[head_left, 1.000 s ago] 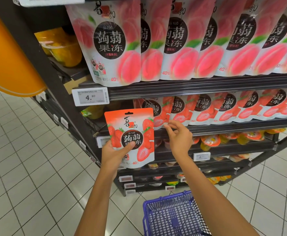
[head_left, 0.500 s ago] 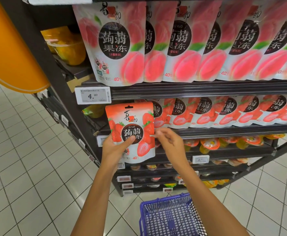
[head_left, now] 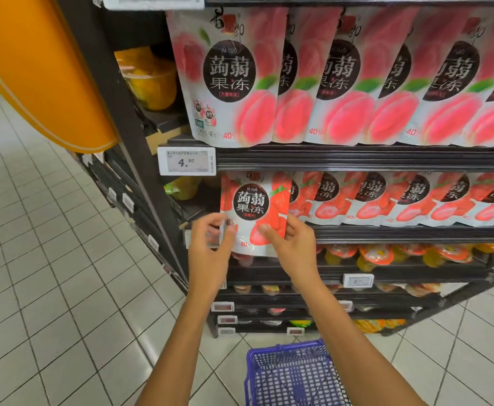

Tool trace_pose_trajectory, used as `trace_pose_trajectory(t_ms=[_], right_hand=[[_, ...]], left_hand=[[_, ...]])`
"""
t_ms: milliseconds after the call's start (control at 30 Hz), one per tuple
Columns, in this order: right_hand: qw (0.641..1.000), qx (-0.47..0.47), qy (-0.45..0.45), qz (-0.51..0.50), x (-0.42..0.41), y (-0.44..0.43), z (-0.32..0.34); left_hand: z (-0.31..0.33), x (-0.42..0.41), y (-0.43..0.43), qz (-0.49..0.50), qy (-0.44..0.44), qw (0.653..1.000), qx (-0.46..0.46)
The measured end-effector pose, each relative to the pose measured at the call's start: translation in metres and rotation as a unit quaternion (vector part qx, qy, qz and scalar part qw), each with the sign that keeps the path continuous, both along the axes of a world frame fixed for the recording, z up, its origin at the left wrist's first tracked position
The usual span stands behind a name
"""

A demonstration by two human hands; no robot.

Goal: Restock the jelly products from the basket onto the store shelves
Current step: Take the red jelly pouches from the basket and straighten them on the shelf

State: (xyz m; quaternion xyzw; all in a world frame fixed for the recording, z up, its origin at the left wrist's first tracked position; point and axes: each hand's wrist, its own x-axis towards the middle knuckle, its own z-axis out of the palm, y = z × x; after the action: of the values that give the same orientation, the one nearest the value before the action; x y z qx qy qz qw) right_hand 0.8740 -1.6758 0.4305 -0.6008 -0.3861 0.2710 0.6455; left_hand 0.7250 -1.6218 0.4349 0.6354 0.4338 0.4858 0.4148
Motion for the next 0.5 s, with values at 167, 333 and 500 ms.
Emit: trace_pose_trajectory(t_ms=[167,333,500], right_hand=[[0.996,0.007,-0.061,-0.058,-0.012,0.023,0.006],[0.994,-0.013,-0.091,-0.058,-0.015,0.032,-0.004],[0.982,-0.073,-0.146,-0.097,-0.013,0.019,-0.017]], left_hand=[[0.007,0.012,-0.009,-0.072,0.065,0.995,0.027],[0.005,0.02,-0.006,-0.109,0.076,0.99,-0.047],[0.0,0.023,-0.007,-0.109,0.06,0.99,-0.074]])
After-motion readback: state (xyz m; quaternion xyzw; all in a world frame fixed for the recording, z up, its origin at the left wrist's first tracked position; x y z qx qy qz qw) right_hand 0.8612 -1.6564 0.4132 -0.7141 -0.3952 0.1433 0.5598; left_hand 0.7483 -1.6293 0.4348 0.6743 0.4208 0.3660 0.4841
